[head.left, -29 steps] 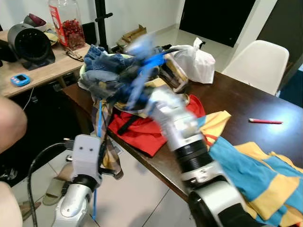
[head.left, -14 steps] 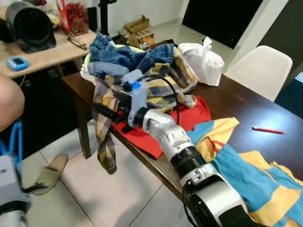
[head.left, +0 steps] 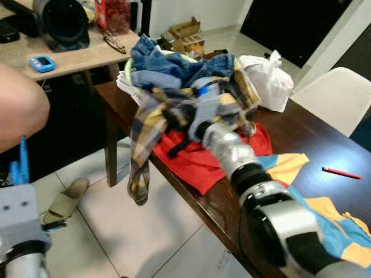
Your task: Hang hanger
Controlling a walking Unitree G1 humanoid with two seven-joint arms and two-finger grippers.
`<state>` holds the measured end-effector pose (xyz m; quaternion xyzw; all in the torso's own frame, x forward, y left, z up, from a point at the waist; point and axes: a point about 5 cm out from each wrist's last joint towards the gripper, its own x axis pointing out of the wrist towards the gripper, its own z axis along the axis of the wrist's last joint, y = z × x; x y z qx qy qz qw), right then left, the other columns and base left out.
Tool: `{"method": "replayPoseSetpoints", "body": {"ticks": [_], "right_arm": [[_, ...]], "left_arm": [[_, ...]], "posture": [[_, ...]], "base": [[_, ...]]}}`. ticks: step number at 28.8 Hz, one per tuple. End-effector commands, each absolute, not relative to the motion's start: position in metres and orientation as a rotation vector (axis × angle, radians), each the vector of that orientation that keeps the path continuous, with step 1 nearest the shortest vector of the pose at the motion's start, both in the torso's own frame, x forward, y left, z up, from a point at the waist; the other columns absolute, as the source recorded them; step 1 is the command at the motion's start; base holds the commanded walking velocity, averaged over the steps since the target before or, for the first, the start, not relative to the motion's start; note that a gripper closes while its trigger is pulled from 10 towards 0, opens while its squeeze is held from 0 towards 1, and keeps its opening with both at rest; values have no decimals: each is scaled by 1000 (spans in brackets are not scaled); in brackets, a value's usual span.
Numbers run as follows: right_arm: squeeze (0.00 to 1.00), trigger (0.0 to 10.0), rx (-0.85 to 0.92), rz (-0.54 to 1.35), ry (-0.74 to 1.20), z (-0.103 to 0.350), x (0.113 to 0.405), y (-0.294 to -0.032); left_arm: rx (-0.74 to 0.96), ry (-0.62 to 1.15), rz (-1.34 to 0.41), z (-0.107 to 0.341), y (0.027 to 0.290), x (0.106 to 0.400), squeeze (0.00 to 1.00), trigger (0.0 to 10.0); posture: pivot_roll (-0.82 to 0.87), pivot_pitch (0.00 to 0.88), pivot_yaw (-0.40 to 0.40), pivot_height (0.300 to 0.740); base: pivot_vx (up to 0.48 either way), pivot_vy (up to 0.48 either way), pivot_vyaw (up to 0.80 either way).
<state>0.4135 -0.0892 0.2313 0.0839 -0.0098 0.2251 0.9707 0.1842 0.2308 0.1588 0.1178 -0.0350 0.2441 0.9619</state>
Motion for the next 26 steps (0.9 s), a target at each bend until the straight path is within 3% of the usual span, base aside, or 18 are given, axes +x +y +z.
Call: {"method": "replayPoseSetpoints", "body": {"ticks": [1,4,13,15,16,17,19,20,22,26], "right_arm": [[0,10000,174,419,2,223,414,-96],[0,10000,172,350,-18,230,418,-125],[0,10000,212,447,-86,243,416,-134],[0,10000,307,555,-143,254,414,-131],[0,10000,390,754,-219,269,408,-127],[0,10000,390,754,-219,269,408,-127],[0,10000,432,1010,-346,294,397,-117],[0,10000,432,1010,-346,294,397,-117],[0,10000,414,996,-340,308,401,-91],[0,10000,422,976,-325,310,402,-83]], "left_arm": [[259,-99,453,163,224,186,0,10000],[276,-104,371,161,212,200,0,10000],[285,-80,330,155,209,206,0,10000],[280,-76,329,154,209,206,0,10000],[279,-74,328,153,207,207,0,10000],[279,-74,328,153,207,207,0,10000],[278,-70,326,152,204,207,0,10000],[278,-70,326,152,204,207,0,10000],[279,-67,324,152,203,209,0,10000],[283,-68,323,151,203,209,0,10000]], "posture": [[355,147,-233,740],[308,146,-215,740],[294,149,-211,740],[295,152,-214,740],[292,152,-218,740],[292,152,-218,740],[286,157,-224,740],[286,157,-224,740],[286,162,-227,740],[289,164,-232,740]], "base": [[0,0,0],[0,0,0],[0,0,0],[0,0,0],[0,0,0],[0,0,0],[0,0,0],[0,0,0],[0,0,0],[0,0,0]]}}
